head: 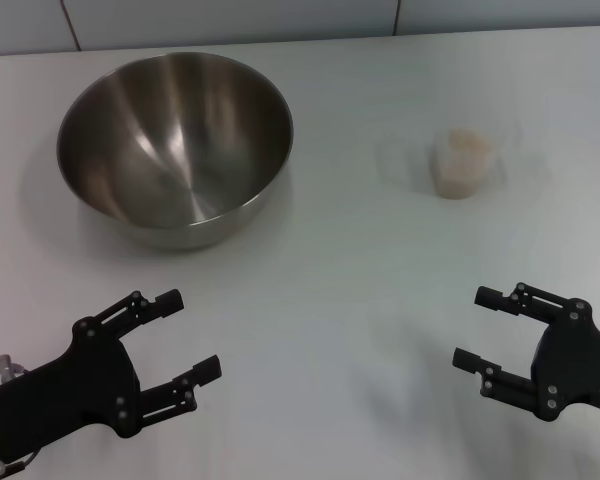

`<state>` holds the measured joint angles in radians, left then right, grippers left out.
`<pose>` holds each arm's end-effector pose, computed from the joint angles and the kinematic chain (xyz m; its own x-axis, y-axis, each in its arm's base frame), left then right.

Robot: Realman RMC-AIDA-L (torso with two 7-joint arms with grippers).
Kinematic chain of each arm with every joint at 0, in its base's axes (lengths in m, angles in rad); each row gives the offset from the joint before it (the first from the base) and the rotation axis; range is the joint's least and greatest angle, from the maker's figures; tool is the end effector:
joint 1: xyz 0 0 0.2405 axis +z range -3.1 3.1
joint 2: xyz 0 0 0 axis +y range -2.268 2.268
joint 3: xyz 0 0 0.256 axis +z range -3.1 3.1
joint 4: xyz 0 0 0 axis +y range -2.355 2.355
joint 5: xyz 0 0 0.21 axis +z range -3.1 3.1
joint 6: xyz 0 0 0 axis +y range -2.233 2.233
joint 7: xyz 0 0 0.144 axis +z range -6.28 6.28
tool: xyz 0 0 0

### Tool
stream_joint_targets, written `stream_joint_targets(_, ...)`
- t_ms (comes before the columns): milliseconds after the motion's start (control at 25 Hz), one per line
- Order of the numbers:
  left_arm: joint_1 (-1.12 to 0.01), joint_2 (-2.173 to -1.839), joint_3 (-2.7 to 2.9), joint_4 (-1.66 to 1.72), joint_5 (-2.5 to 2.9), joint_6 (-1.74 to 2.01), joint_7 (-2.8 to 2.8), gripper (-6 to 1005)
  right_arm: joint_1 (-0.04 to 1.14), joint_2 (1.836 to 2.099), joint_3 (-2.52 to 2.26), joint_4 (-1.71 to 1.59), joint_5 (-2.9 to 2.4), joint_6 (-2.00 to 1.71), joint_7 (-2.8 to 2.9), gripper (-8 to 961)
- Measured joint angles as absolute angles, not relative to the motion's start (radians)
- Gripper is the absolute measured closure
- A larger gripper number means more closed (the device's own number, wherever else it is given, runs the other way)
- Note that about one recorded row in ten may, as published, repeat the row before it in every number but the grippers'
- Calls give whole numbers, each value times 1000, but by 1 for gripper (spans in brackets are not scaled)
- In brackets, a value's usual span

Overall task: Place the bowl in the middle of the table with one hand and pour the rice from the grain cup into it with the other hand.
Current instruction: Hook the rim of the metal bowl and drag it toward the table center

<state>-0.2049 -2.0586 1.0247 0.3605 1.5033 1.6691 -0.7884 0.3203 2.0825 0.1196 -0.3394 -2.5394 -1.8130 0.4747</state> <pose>-0.3108 0.2086 -0.0359 0.6976 0.1511 0.7003 0.4030 -0.8910 -0.2092 0.3351 0.2003 -0.0199 0.7983 0.0126 -0.6022 -0.2962 -0.8624 -0.4106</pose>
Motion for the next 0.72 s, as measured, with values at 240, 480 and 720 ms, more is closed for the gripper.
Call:
stream_joint_targets(240,-209,-2059,1025,361,1503,1666,-788,156,327,2083,120,-339,-2544,-1809,474,285)
stream_joint_targets(480,-212,-2059,1025,361,1502,1666,-788,157,330,2083,120,-339,-2545,-1808,470,285)
stream_joint_targets(720,-214,-2059,1025,363,1498,1665,-788,156,332,2083,120,-338,-2544,-1808,468,285)
